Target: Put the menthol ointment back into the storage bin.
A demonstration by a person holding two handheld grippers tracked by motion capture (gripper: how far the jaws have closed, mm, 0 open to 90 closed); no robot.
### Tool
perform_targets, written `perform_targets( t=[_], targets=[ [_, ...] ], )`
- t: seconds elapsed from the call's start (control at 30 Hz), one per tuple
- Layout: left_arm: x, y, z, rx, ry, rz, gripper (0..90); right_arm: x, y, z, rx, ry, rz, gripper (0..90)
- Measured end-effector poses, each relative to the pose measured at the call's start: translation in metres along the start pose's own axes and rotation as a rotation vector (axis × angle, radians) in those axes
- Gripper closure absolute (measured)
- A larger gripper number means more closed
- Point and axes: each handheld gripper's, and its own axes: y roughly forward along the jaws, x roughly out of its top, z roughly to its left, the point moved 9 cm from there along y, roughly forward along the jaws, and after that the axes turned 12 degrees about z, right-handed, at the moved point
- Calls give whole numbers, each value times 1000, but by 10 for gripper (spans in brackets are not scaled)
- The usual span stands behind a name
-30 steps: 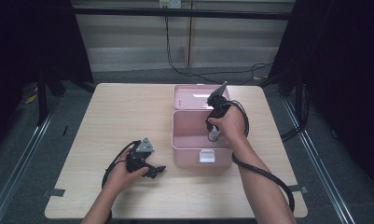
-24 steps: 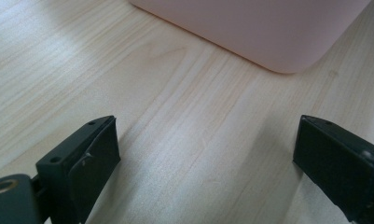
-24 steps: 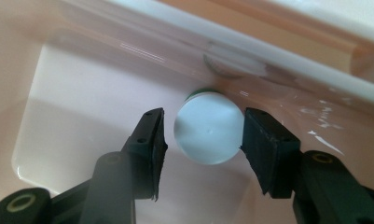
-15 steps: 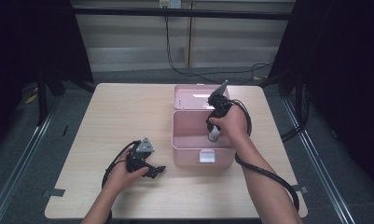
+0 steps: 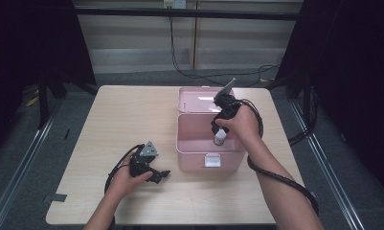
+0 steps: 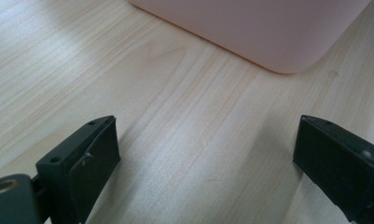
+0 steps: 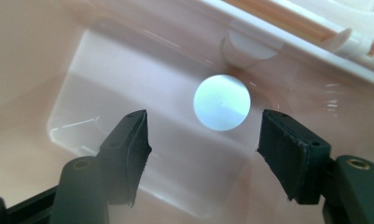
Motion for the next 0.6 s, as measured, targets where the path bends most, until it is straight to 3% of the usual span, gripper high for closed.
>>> perform_targets(
  t=[0.3, 0.33, 0.6],
  targets=[
    [0, 0, 0, -1, 0, 0, 63, -7, -17, 8, 7, -81, -4, 274],
    [0, 0, 0, -1, 1, 0, 63, -7, -17, 7, -2, -109, -5, 258],
    [0, 0, 0, 1, 0, 0, 63, -15, -29, 3, -11, -169, -15, 248]
  ],
)
